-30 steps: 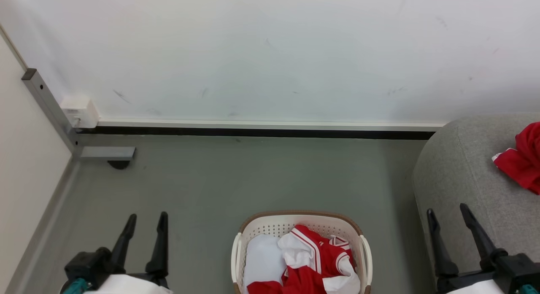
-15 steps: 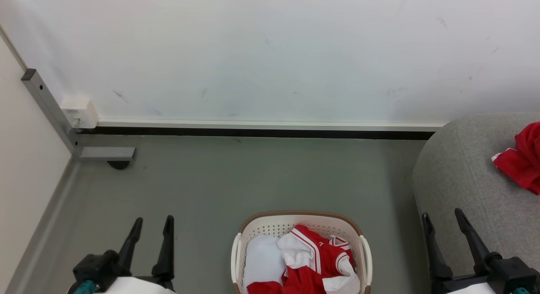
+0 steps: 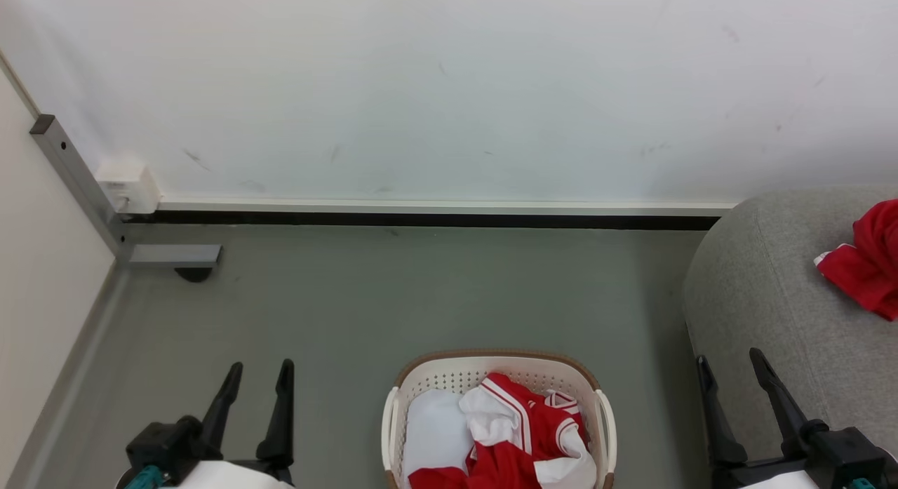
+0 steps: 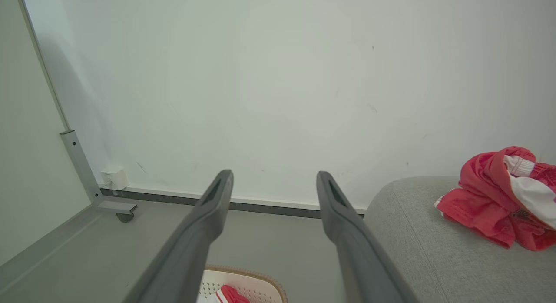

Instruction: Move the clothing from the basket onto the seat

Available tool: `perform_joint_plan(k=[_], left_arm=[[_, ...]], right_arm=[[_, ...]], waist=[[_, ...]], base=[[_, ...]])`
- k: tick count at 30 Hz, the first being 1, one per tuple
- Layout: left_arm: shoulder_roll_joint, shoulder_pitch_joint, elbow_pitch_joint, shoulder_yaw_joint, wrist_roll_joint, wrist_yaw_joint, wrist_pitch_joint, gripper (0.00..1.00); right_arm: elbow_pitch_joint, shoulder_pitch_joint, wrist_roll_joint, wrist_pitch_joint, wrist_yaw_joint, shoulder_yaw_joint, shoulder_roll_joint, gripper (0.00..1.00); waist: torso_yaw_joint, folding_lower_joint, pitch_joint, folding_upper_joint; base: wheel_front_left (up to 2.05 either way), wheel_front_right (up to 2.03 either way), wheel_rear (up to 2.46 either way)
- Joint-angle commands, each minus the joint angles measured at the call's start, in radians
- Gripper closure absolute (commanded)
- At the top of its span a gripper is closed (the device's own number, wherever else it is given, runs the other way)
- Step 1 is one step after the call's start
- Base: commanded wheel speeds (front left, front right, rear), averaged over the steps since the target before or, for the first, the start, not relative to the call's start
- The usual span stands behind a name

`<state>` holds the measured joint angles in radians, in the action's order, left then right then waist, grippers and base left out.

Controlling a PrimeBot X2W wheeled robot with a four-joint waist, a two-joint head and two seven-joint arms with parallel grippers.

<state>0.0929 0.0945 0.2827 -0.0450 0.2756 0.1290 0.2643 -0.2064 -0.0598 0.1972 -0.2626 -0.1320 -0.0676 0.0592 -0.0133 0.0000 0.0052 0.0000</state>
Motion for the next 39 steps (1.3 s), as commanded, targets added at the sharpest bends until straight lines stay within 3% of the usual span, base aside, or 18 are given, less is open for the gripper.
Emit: perform_joint_plan(k=[1,14,19,32,39], left_arm=[[0.008,0.002,0.002,0.001,0.012,0.003,0.0,0.0],[0.023,0.071,-0.015,-0.028,0.033,0.002,0.0,0.0],[0.038,0.126,0.009,-0.063,0.057,0.001,0.0,0.0],[0.132,0.312,0.148,-0.22,0.094,0.001,0.0,0.0],[0.192,0.423,0.213,-0.338,0.114,0.001,-0.033,0.0]], right_arm=[[-0.004,-0.008,0.012,-0.003,0.002,-0.001,-0.001,0.0],[0.012,-0.096,-0.003,-0.002,0.002,-0.02,0.024,0.0],[0.032,-0.151,0.026,-0.001,0.002,0.02,0.022,0.0],[0.109,-0.26,0.043,-0.001,0.002,0.048,-0.007,0.0],[0.221,-0.293,0.082,-0.001,0.002,0.094,-0.009,0.0]], waist=[[-0.003,0.0,0.001,0.0],[-0.063,0.0,0.067,0.0],[-0.104,0.0,0.115,0.0],[-0.246,0.0,0.313,0.0],[-0.296,0.0,0.447,0.0]], base=[[0.0,0.0,0.0],[0.0,0.0,0.0],[0.0,0.0,0.0],[0.0,0.0,0.0],[0.0,0.0,0.0]])
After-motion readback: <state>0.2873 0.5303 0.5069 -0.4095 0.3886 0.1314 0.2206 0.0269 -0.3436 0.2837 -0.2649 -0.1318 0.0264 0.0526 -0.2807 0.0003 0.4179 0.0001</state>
